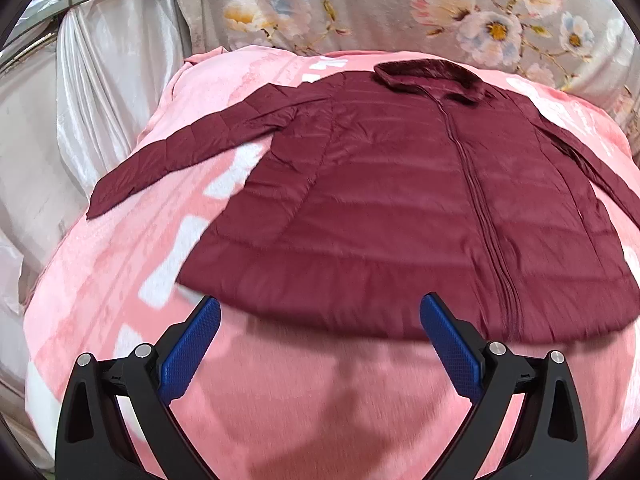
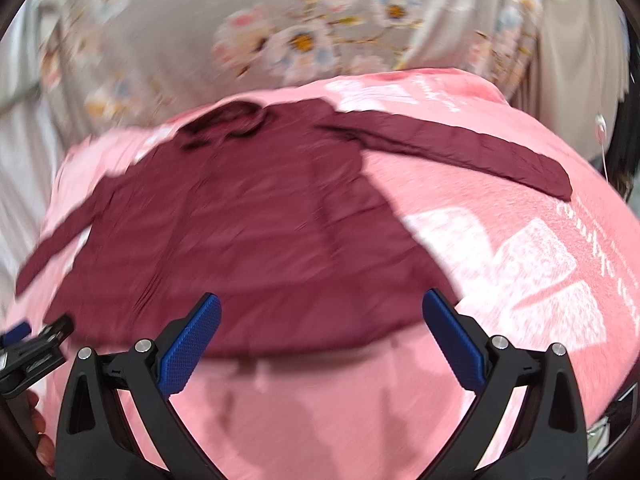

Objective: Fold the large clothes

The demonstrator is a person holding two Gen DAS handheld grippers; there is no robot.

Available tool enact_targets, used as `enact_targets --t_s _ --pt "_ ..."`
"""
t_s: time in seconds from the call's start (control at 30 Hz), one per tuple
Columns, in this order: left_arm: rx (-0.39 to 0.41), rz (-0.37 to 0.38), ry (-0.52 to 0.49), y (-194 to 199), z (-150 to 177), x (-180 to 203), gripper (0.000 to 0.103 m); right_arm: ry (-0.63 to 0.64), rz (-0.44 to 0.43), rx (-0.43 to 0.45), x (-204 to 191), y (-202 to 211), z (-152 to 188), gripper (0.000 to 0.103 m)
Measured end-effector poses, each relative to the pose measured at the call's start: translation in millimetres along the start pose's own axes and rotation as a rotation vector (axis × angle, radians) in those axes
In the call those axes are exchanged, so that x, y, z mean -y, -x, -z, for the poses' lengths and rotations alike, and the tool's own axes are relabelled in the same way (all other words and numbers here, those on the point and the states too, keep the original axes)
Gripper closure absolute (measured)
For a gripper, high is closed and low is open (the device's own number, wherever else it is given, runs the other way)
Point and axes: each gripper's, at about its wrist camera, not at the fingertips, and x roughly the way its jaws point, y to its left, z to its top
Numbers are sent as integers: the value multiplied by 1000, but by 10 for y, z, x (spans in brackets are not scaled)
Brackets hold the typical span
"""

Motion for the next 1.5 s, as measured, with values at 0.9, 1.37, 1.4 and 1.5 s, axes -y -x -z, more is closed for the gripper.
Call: enact_targets --t_s 0.9,1.37,1.4,1.5 --pt "-27 -161 162 -1020 -884 -534 5 -743 157 126 3028 -1558 -1530 97" --pt "-20 -158 235 -1060 -957 -963 5 197 -481 78 -1555 -1421 -2150 98" --pt "-19 -157 236 -1060 -956 -986 5 246 -506 49 -1842 -1481 -1996 98" --pt "-20 -156 233 -1066 -957 -1052 5 338 -555 -32 -2380 -1678 -1623 96"
